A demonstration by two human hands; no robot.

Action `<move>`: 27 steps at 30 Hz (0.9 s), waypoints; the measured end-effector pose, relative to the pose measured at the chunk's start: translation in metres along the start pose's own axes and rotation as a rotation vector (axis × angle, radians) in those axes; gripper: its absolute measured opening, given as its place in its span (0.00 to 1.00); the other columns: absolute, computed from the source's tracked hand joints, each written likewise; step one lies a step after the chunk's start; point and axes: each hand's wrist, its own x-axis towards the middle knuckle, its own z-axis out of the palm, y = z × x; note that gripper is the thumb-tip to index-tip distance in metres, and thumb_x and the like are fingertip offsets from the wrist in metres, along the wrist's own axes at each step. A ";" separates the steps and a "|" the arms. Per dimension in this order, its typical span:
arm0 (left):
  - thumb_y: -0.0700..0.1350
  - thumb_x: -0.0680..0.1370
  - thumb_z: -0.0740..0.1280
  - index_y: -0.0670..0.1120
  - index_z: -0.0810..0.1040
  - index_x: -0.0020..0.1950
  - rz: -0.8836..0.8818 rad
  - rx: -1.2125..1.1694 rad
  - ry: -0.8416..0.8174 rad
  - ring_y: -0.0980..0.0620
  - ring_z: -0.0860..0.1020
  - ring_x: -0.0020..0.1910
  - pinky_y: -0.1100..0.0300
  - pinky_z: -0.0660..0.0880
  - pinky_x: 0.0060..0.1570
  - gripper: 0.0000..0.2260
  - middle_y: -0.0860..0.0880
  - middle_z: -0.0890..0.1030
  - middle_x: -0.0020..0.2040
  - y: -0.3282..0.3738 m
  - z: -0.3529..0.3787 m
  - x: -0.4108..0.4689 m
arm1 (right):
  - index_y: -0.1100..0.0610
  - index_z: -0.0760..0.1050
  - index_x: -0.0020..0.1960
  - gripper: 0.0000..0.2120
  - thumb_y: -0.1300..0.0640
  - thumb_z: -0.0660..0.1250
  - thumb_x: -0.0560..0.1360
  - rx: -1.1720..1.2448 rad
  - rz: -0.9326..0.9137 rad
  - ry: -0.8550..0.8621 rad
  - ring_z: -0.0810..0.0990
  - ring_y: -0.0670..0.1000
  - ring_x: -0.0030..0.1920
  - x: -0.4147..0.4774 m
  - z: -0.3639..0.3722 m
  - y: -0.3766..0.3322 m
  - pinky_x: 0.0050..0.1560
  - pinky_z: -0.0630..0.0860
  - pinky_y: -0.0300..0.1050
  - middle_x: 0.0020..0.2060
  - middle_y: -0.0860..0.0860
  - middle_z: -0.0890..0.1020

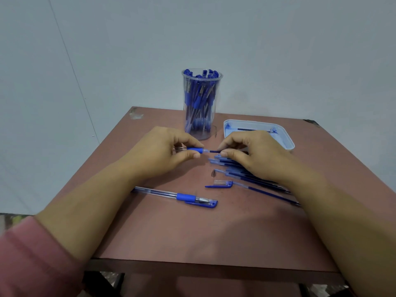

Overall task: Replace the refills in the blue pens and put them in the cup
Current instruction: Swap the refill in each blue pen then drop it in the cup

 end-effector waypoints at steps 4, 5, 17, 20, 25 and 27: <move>0.51 0.73 0.74 0.57 0.84 0.53 0.003 -0.003 0.018 0.61 0.77 0.38 0.74 0.68 0.39 0.09 0.60 0.83 0.40 0.001 -0.001 0.000 | 0.46 0.80 0.52 0.08 0.51 0.72 0.73 -0.022 -0.046 0.000 0.78 0.40 0.48 -0.001 -0.003 -0.001 0.52 0.73 0.32 0.44 0.41 0.82; 0.51 0.74 0.73 0.57 0.84 0.53 0.001 -0.006 0.029 0.62 0.77 0.37 0.74 0.68 0.39 0.09 0.61 0.82 0.39 0.001 -0.001 0.000 | 0.46 0.79 0.52 0.09 0.50 0.72 0.72 -0.040 -0.044 0.012 0.78 0.39 0.48 -0.002 -0.007 0.001 0.52 0.72 0.31 0.44 0.41 0.81; 0.51 0.73 0.73 0.57 0.84 0.53 0.006 -0.004 0.059 0.64 0.77 0.40 0.75 0.69 0.41 0.09 0.61 0.83 0.44 0.001 -0.001 0.000 | 0.44 0.78 0.55 0.12 0.53 0.73 0.73 -0.040 -0.048 0.031 0.77 0.40 0.49 -0.003 -0.007 0.005 0.52 0.72 0.29 0.47 0.41 0.81; 0.51 0.74 0.73 0.57 0.84 0.53 -0.006 -0.016 0.063 0.63 0.78 0.41 0.72 0.71 0.43 0.09 0.61 0.84 0.44 0.001 -0.001 0.000 | 0.43 0.76 0.47 0.09 0.57 0.72 0.73 -0.016 -0.018 0.058 0.77 0.39 0.44 -0.005 -0.011 0.007 0.46 0.72 0.28 0.41 0.44 0.80; 0.52 0.73 0.73 0.57 0.84 0.53 0.013 -0.004 0.051 0.60 0.79 0.42 0.65 0.75 0.45 0.09 0.60 0.84 0.45 0.002 0.000 0.000 | 0.44 0.80 0.51 0.08 0.56 0.71 0.75 0.015 -0.034 -0.007 0.79 0.42 0.44 -0.001 0.000 0.001 0.48 0.75 0.33 0.41 0.44 0.81; 0.51 0.73 0.73 0.56 0.84 0.53 0.007 -0.020 0.058 0.59 0.79 0.41 0.64 0.76 0.44 0.09 0.60 0.84 0.44 0.002 0.000 0.000 | 0.45 0.79 0.57 0.12 0.55 0.71 0.75 0.030 -0.042 -0.012 0.79 0.43 0.45 -0.001 0.001 0.002 0.50 0.76 0.36 0.43 0.44 0.81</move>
